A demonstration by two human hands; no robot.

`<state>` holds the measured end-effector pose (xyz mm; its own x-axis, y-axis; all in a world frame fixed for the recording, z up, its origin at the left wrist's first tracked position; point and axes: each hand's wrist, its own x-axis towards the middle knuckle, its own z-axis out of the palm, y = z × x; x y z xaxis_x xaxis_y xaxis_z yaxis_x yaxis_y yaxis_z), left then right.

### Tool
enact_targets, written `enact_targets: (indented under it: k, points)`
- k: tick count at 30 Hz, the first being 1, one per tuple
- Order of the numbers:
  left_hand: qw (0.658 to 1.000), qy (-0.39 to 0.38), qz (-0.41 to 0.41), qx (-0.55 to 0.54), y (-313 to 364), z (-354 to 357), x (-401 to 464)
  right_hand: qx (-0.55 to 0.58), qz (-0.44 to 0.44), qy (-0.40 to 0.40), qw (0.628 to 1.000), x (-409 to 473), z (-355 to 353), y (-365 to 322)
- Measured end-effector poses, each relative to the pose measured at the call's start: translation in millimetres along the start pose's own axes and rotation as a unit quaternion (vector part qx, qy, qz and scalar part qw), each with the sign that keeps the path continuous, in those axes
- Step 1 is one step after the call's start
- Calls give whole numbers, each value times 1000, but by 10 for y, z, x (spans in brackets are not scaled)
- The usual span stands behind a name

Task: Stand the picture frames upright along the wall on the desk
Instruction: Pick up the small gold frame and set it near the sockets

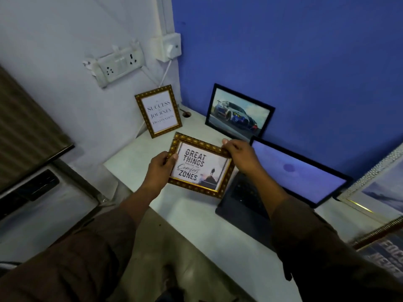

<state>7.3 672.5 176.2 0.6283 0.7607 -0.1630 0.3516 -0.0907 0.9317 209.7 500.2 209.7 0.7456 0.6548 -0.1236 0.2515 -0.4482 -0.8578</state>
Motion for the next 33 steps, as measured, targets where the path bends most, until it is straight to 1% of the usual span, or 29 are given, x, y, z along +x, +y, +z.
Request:
enact_targets:
  k: [2, 6, 8, 10, 11, 14, 16, 20, 25, 27, 29, 33]
  points:
    - [998, 31, -28, -47, -141, -210, 174, 14, 35, 1, 999, 73, 206, -17]
    - [992, 56, -54, -98, -292, -534, 447, 124, 110, -46, 985, 120, 782, -217]
    - [990, 49, -64, -115, -301, -604, 493, 197, 134, -29, 971, 122, 1021, -325]
    - [983, 19, -108, -148, -314, -710, 571, 256, 159, 6, 953, 206, 1227, -419]
    - [976, -3, -136, -167, -321, -761, 602, 263, 164, 19, 950, 247, 1279, -437]
    - [946, -41, -215, -239, -386, -926, 725, 251, 166, 33, 953, 371, 1381, -463]
    - [926, -72, -250, -274, -438, -965, 799, 256, 156, 33, 953, 421, 1409, -459]
    - [904, -148, -268, -298, -460, -907, 942, 253, 157, 35, 954, 546, 1404, -435]
    - [882, -189, -282, -326, -330, -760, 1157, 242, 155, 27, 957, 776, 1259, -271]
    - [878, -189, -284, -335, -250, -703, 1237, 249, 150, 9, 957, 878, 1207, -187]
    - [882, -185, -280, -331, -189, -655, 1319, 244, 146, -11, 959, 967, 1163, -131]
    - [887, -172, -278, -326, -212, -531, 1462, 204, 140, -44, 968, 1128, 1108, 6]
